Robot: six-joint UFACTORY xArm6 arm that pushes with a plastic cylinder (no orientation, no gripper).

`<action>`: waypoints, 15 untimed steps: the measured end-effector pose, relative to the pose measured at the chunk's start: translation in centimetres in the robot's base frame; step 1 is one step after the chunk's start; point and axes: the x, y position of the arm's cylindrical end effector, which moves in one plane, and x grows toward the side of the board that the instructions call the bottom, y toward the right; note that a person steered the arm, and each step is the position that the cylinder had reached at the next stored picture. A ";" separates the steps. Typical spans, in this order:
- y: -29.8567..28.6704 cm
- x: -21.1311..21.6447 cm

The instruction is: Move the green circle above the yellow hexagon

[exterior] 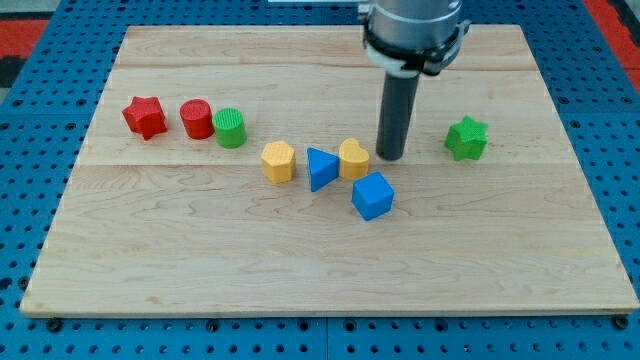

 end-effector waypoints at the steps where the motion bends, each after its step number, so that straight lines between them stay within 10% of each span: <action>1: -2.2 -1.9; 9: -27.3 0.9; 15: -20.6 -1.6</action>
